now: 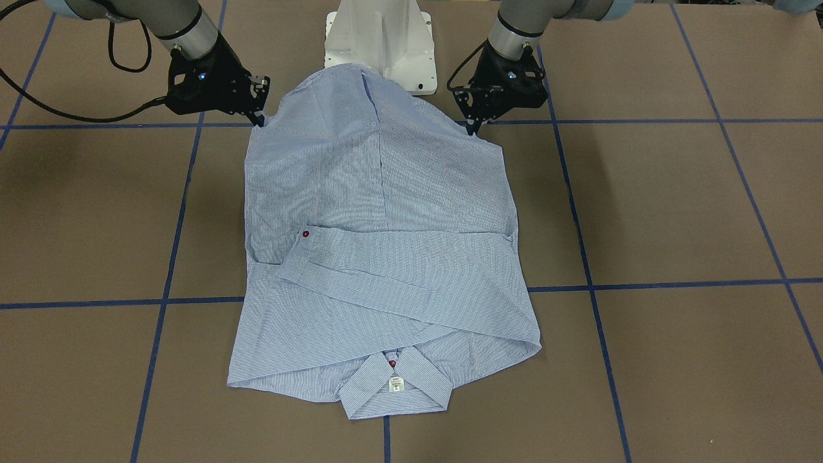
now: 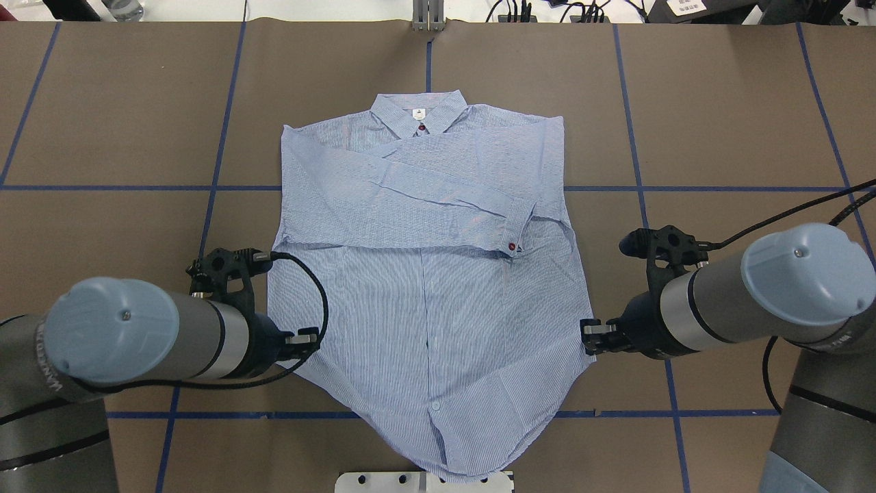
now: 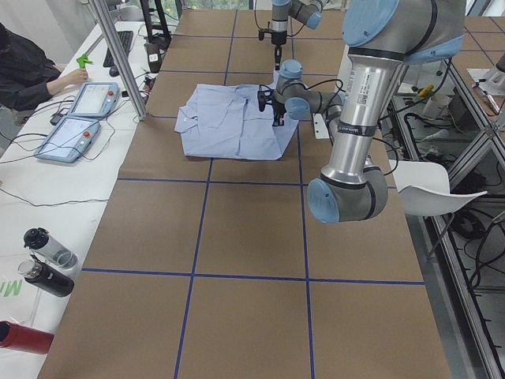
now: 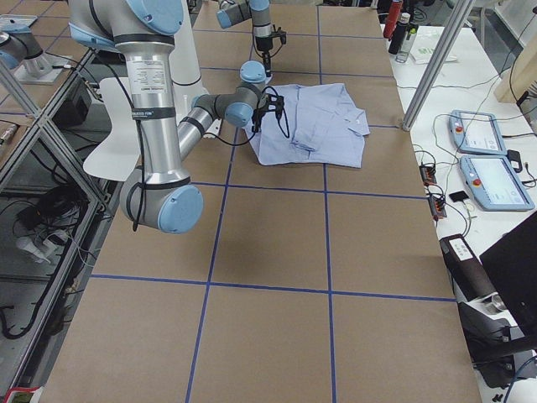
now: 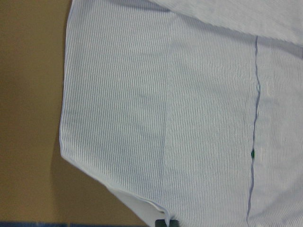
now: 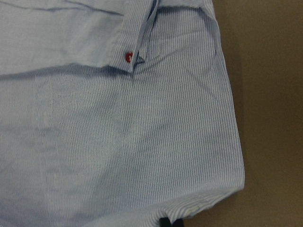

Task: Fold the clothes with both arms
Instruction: 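Lift the hem with both grippers and carry it toward the collar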

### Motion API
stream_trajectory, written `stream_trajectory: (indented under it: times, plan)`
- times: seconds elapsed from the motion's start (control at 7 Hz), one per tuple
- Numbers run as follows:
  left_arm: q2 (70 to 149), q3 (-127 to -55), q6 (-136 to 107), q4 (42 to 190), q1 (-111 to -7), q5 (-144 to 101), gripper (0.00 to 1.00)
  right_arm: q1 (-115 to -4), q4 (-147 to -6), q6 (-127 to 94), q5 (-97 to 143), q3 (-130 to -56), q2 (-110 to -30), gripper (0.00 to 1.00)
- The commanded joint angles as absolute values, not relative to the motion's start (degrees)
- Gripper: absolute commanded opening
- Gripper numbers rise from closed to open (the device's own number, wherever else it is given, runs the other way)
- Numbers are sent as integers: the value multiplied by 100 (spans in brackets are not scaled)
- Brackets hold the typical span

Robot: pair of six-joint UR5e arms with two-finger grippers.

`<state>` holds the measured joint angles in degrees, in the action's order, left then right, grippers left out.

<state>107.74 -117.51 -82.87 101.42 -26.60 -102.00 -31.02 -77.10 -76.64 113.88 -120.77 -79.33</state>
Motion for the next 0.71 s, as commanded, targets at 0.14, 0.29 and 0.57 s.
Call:
stream_trajectory:
  times: [0.14,0.29,0.57]
  plan:
    - [11465,-10474,-7411,10661,-3970,-10923,0,-4031,-7664,-7655,11347,-10596,-6728,0]
    - [11792,-9998,-7348,10774,-4060,-10916,0,-4252,-7655,-7638,11286,-10112,-6306,0]
    - [11847,-9756,-7348,11135,-4200,-10925,0,-4473,-7603,-7594,10926,-9477,-5768,0]
